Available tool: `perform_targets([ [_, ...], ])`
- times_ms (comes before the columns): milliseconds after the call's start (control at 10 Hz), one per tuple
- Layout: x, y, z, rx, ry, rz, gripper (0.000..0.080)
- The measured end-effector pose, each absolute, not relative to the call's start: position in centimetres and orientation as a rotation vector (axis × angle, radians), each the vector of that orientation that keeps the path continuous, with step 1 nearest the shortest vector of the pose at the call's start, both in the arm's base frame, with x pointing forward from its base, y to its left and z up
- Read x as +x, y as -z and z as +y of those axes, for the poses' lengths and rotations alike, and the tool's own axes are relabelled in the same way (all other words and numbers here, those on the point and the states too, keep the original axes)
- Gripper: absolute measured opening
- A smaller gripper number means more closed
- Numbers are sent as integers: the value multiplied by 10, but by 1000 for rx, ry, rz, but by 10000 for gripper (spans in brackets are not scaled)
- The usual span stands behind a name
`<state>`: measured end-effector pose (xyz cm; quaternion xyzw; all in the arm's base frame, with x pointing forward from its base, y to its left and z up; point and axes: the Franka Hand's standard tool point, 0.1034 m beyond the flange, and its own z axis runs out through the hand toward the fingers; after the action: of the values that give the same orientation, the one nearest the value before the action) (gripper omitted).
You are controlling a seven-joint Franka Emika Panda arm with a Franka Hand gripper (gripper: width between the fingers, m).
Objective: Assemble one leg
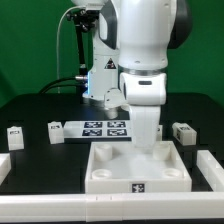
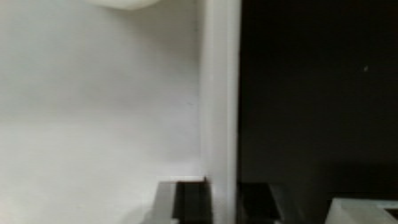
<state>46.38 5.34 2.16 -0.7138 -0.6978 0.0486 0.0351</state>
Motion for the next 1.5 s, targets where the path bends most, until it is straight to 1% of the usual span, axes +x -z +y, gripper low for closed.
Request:
perform_targets([
  [200,477,-21,65,-2198,-145,-2142,62],
  [500,493,-22,74,-2207,-130,-2140,62],
  [800,493,-21,78,-2211,-135,-2132,62],
  [900,493,-21,78,-2211,-136,-2132,143],
  [1000,493,-21,78,-2211,-136,-2132,280],
  [1100,493,-21,77,-2212,-136,-2131,280],
  [1200,493,-21,77,-2212,-136,-2131,495],
  [1300,493,-21,77,-2212,-136,-2131,611],
  [1400,493,-21,77,-2212,-136,-2131,611],
  [1500,493,-21,77,-2212,-136,-2131,638],
])
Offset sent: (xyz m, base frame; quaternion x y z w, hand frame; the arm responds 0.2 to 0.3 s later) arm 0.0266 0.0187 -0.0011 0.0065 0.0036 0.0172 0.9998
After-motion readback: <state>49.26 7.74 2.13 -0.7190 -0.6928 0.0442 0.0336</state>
